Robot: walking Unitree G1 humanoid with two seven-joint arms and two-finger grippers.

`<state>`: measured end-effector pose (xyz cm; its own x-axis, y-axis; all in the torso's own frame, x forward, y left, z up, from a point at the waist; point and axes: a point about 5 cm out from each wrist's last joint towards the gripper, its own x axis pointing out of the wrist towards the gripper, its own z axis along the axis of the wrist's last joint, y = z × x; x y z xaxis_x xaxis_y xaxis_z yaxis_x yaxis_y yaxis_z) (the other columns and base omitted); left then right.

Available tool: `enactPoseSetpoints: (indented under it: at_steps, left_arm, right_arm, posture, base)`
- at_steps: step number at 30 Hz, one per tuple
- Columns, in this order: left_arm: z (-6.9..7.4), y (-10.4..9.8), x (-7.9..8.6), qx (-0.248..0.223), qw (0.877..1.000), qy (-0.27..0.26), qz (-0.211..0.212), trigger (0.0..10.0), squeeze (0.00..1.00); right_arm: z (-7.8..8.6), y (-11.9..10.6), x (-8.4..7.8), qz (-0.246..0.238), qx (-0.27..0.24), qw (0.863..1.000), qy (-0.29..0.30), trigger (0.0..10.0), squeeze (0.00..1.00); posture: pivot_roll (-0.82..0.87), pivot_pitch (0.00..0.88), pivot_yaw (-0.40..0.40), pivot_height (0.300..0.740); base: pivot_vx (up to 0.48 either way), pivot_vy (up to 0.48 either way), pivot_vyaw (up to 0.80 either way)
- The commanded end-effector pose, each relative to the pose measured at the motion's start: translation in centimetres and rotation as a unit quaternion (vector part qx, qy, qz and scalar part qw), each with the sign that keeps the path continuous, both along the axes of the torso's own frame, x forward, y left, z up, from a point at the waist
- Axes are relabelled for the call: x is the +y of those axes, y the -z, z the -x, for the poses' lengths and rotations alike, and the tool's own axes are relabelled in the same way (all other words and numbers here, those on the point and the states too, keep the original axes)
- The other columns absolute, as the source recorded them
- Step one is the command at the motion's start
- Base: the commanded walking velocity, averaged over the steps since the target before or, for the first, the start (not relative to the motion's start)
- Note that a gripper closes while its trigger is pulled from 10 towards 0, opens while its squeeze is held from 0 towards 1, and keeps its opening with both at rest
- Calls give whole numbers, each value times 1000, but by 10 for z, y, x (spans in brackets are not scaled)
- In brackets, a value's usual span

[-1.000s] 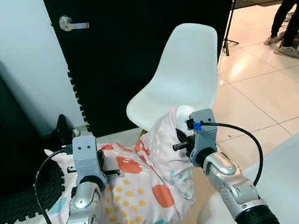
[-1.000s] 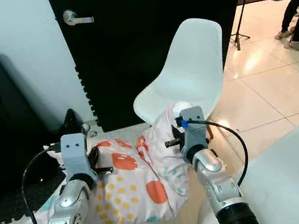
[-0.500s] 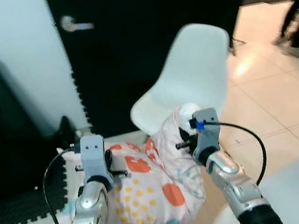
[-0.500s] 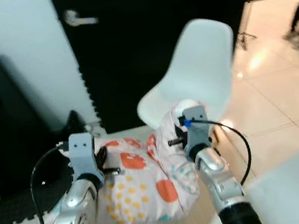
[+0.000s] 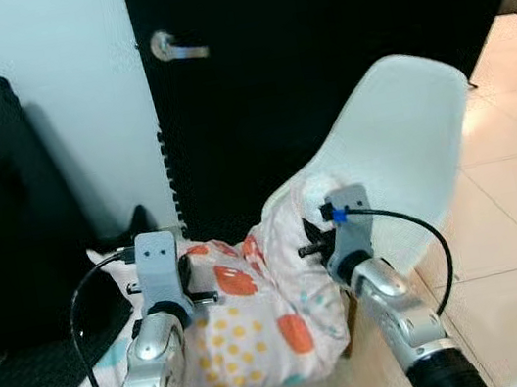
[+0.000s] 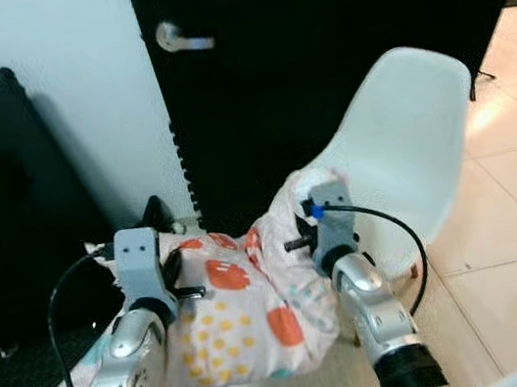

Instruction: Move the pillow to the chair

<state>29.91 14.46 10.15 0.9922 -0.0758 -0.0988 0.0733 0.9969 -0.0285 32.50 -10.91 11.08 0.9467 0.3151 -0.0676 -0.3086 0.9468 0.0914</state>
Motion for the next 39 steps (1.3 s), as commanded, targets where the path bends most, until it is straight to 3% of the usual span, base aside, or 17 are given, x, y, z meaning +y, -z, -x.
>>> enactPoseSetpoints:
  at_steps: [1,18,36,39]
  left_arm:
    - [-2,-11,-5,-29,999,14,6,10000,0]
    - [-3,-13,-3,-34,999,10,4,10000,0]
    - [-2,-15,1,-33,999,13,0,10000,0]
    - [-3,-16,0,-34,999,16,-4,10000,0]
  right_arm:
    - [0,-4,8,-4,-12,1000,-26,10000,0]
    - [-2,-6,12,-3,-23,999,-33,10000,0]
    - [0,-7,5,-19,-28,999,-23,10000,0]
    - [0,-2,-1,-25,-16,1000,5,10000,0]
  posture:
    - [58,51,-40,740]
    - [67,39,-38,740]
    - [73,63,-30,740]
    - [76,61,-30,740]
  base:
    - [401,0,0]
    - [398,0,0]
    - [397,0,-800]
    - [393,0,-325]
